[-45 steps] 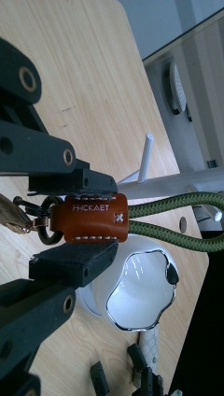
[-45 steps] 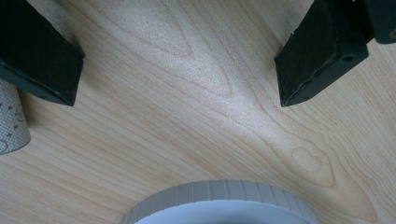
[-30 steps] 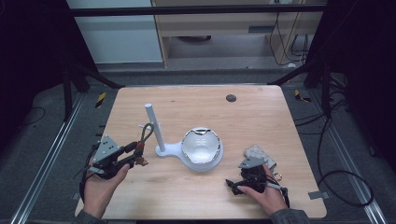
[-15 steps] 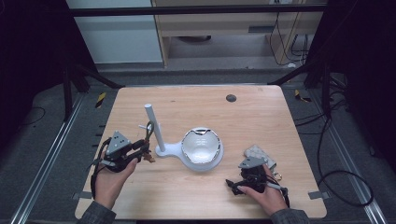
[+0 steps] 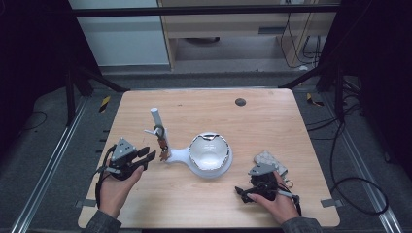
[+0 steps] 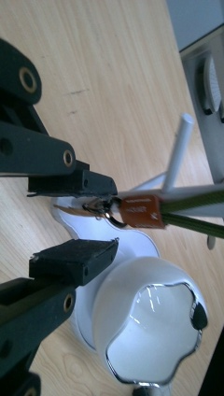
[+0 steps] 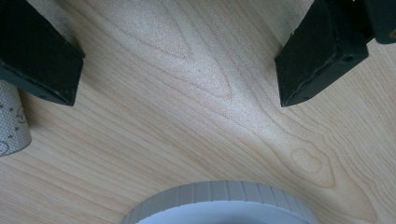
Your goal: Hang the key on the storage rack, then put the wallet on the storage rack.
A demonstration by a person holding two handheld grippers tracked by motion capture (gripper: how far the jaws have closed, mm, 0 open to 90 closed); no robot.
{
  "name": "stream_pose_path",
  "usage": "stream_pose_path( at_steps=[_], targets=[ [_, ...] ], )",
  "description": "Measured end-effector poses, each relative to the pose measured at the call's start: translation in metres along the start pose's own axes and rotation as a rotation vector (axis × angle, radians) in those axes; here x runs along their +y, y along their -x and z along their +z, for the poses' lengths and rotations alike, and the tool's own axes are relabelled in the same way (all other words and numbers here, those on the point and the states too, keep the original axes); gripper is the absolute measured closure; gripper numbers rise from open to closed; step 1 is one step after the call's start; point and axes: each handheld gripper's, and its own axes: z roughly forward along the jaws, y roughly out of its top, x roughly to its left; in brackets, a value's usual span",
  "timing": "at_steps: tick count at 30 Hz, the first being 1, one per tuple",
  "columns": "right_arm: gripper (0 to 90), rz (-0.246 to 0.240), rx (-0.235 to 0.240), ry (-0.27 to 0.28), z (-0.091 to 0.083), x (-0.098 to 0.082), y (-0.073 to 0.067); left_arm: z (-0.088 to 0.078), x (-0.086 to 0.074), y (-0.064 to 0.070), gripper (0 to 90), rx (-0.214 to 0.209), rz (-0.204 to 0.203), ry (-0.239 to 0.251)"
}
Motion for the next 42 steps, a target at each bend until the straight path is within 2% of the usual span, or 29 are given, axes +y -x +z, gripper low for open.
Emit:
stream_pose_path(
  at_steps=[2,6,9,12,14,16,18,20,22,23,25,27,29,30,31,34,36,37,38,42],
  targets=[
    [0.8,0.000,0.000,0.000,0.000,0.000,0.000,0.001,-0.003,-0.002,63.9,0.003,-0.005,-0.006],
    [0.8,0.002,-0.002,-0.001,0.000,0.000,0.000,0.009,-0.019,-0.012,60.4,0.025,-0.039,-0.034],
    [0.8,0.002,-0.002,-0.001,0.000,0.000,0.000,0.013,-0.026,-0.015,55.6,0.050,-0.030,-0.051],
    [5.8,-0.006,-0.003,-0.021,-0.001,0.003,0.000,0.024,-0.042,-0.023,40.8,0.093,-0.053,-0.063],
    [5.3,-0.014,-0.014,-0.008,-0.005,0.007,-0.001,0.027,-0.047,-0.025,31.7,0.107,-0.058,-0.065],
    [6.4,-0.016,-0.019,0.007,-0.010,0.012,-0.001,0.034,-0.055,-0.031,22.7,0.100,-0.070,-0.120],
    [6.4,-0.028,-0.038,0.009,-0.017,0.017,0.000,0.036,-0.059,-0.034,15.2,0.106,-0.070,-0.138],
    [5.9,-0.047,-0.040,0.004,-0.025,0.020,0.002,0.037,-0.065,-0.036,10.8,0.104,-0.070,-0.148],
    [6.4,-0.044,-0.038,0.003,-0.030,0.022,0.004,0.039,-0.068,-0.037,7.3,0.102,-0.073,-0.162],
    [7.6,-0.041,-0.045,-0.005,-0.036,0.024,0.007,0.043,-0.073,-0.039,7.3,0.103,-0.073,-0.191],
    [11.8,-0.027,-0.067,-0.029,-0.050,0.028,0.016,0.047,-0.077,-0.040,6.8,0.092,-0.078,-0.214],
    [12.8,-0.017,-0.097,-0.097,-0.062,0.032,0.030,0.049,-0.079,-0.041,5.9,0.092,-0.074,-0.228],
    [15.2,-0.002,-0.106,-0.126,-0.068,0.034,0.038,0.053,-0.082,-0.043,5.9,0.106,-0.079,-0.261],
    [15.2,-0.002,-0.106,-0.126,-0.068,0.034,0.038,0.053,-0.082,-0.043,6.0,0.106,-0.079,-0.261],
    [15.3,0.032,-0.113,-0.168,-0.073,0.036,0.047,0.053,-0.084,-0.043,5.6,0.104,-0.079,-0.260],
    [14.9,0.040,-0.118,-0.184,-0.076,0.037,0.053,0.053,-0.085,-0.043,5.4,0.112,-0.077,-0.260],
    [12.7,0.072,-0.105,-0.226,-0.077,0.037,0.060,0.054,-0.086,-0.043,4.4,0.114,-0.073,-0.254],
    [10.7,0.085,-0.097,-0.266,-0.075,0.037,0.064,0.054,-0.087,-0.043,3.3,0.116,-0.071,-0.243],
    [10.7,0.084,-0.095,-0.281,-0.075,0.037,0.066,0.054,-0.088,-0.043,2.9,0.116,-0.071,-0.235],
    [11.5,0.114,-0.081,-0.313,-0.071,0.037,0.073,0.054,-0.088,-0.043,2.5,0.116,-0.071,-0.235]
  ],
)
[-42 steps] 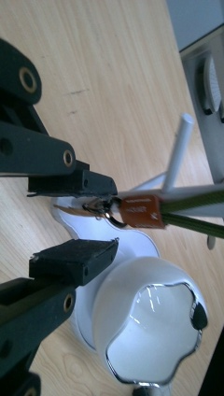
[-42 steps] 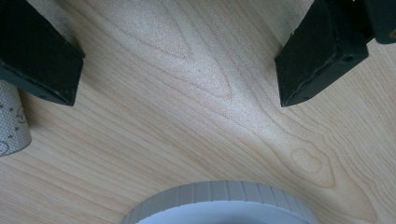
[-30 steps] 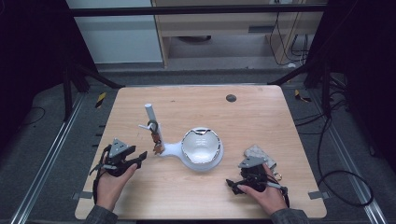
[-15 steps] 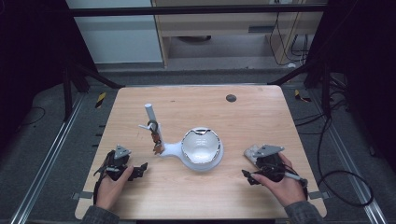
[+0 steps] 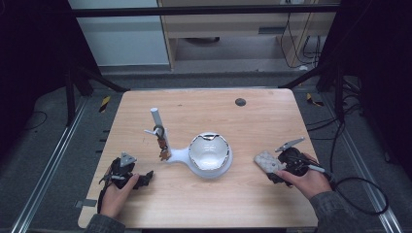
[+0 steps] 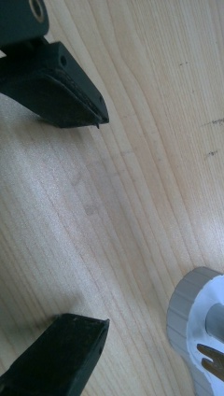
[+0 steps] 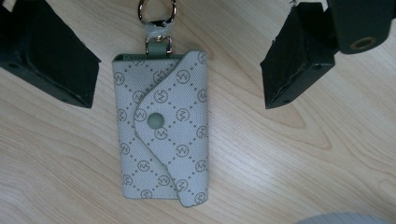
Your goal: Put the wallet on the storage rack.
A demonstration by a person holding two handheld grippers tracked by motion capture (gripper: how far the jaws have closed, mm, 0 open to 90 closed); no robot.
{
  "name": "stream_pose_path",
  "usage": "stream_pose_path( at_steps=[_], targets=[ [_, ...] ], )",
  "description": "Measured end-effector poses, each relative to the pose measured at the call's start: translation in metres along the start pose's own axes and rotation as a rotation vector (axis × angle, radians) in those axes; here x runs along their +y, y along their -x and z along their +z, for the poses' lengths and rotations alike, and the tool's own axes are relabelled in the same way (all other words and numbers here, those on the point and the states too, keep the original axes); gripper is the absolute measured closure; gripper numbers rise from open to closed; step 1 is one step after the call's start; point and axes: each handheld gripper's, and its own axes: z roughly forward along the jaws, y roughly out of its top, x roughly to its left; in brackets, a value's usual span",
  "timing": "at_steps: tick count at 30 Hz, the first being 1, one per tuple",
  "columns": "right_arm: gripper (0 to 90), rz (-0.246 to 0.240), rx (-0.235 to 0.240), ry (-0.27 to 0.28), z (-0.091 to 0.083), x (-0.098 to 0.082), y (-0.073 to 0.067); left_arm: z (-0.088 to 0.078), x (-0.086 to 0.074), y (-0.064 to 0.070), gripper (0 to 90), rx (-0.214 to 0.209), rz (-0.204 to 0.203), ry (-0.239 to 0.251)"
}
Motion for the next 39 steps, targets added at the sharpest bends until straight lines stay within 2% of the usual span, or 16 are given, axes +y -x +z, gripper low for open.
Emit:
stream_pose_path(
  at_steps=[7,8,11,16,33,39],
  targets=[
    [13.1,0.005,-0.017,-0.048,0.015,0.003,0.005,0.000,0.000,0.000,2.3,0.000,0.001,-0.001],
    [13.0,0.018,-0.020,-0.059,0.019,0.003,0.007,0.000,0.000,0.000,2.3,0.000,0.002,-0.001],
    [12.5,0.027,-0.009,-0.077,0.026,0.001,0.013,0.000,0.000,0.000,2.2,0.000,0.002,-0.001],
    [17.6,0.032,0.000,-0.095,0.031,0.000,0.015,0.000,0.000,0.000,2.1,-0.001,0.002,-0.002],
    [24.6,0.034,0.000,-0.093,0.035,-0.008,0.017,0.000,0.000,0.000,2.0,-0.003,0.003,-0.002],
    [24.6,0.034,-0.002,-0.100,0.037,-0.010,0.018,0.000,0.000,0.000,2.0,-0.004,0.004,-0.002]
  ],
)
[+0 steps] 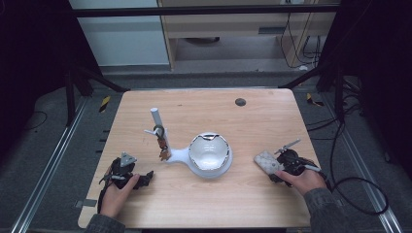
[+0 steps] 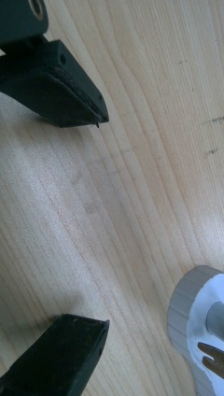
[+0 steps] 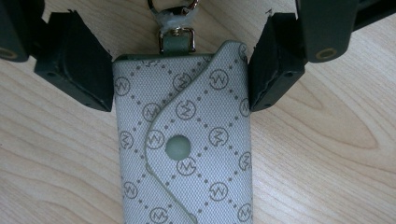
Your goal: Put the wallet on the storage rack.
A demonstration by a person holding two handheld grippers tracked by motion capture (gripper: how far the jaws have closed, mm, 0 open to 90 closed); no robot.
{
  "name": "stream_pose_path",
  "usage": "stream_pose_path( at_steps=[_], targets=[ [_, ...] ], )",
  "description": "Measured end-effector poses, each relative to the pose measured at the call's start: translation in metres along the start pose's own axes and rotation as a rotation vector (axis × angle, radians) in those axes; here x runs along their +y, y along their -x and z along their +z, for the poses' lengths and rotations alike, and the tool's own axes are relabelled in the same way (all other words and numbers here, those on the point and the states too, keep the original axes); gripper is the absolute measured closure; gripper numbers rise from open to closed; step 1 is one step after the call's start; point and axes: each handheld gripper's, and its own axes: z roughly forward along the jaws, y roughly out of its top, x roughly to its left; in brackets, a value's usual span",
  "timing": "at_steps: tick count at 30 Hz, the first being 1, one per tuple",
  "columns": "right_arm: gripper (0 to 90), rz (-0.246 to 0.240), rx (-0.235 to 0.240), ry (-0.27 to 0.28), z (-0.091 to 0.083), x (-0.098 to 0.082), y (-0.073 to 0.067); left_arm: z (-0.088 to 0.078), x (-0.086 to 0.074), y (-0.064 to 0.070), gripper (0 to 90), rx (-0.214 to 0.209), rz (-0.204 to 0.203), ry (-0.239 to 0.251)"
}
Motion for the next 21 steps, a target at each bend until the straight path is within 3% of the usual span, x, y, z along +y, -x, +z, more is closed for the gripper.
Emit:
stream_pose_path(
  at_steps=[13,17,21],
  targets=[
    [31.3,-0.049,-0.005,-0.005,-0.005,0.002,-0.001,0.000,0.000,0.000,2.0,-0.002,0.003,-0.001],
    [31.8,-0.076,-0.007,-0.002,-0.015,0.005,-0.002,0.000,0.000,0.000,2.0,-0.002,0.000,0.002],
    [31.8,-0.124,-0.017,0.009,-0.036,0.013,-0.010,0.000,0.000,0.000,2.0,-0.002,0.000,0.001]
  ],
)
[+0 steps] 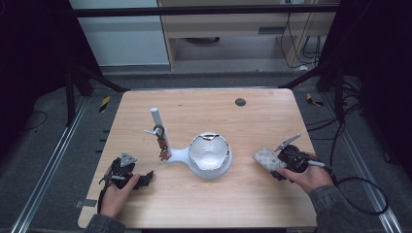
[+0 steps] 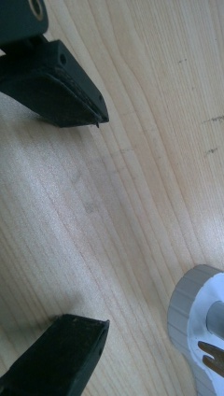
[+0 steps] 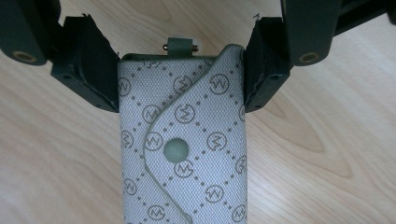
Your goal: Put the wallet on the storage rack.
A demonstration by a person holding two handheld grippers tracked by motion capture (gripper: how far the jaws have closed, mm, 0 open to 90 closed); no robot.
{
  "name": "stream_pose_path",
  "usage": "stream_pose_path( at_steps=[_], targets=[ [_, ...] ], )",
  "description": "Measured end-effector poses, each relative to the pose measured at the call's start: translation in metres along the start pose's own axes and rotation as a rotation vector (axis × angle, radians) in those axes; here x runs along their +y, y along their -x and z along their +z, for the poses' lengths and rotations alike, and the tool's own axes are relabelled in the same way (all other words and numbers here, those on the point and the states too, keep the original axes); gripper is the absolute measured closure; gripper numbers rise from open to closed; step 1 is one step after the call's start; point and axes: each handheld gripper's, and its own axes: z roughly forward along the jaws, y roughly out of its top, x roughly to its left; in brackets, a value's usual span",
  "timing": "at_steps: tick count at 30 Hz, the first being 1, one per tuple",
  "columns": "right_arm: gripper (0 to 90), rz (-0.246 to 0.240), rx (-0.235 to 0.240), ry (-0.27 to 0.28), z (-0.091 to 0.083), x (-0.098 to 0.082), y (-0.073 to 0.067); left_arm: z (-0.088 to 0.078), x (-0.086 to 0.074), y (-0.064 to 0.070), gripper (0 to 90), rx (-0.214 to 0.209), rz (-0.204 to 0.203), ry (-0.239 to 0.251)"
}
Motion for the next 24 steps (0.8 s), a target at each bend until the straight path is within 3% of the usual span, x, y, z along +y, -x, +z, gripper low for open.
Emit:
stream_pose_path(
  at_steps=[7,10,11,24],
  targets=[
    [31.8,-0.084,-0.008,0.016,-0.030,0.017,-0.010,0.000,0.000,0.000,2.0,0.000,0.000,0.001],
    [31.9,-0.099,-0.010,0.014,-0.036,0.021,-0.014,0.000,0.000,0.000,1.9,0.000,0.000,0.001],
    [31.9,-0.130,-0.010,0.014,-0.043,0.027,-0.018,0.000,0.000,0.000,2.0,0.000,0.000,0.001],
    [31.9,-0.224,-0.002,0.006,-0.064,0.053,-0.038,0.000,0.000,0.000,1.5,-0.002,0.004,-0.003]
  ],
)
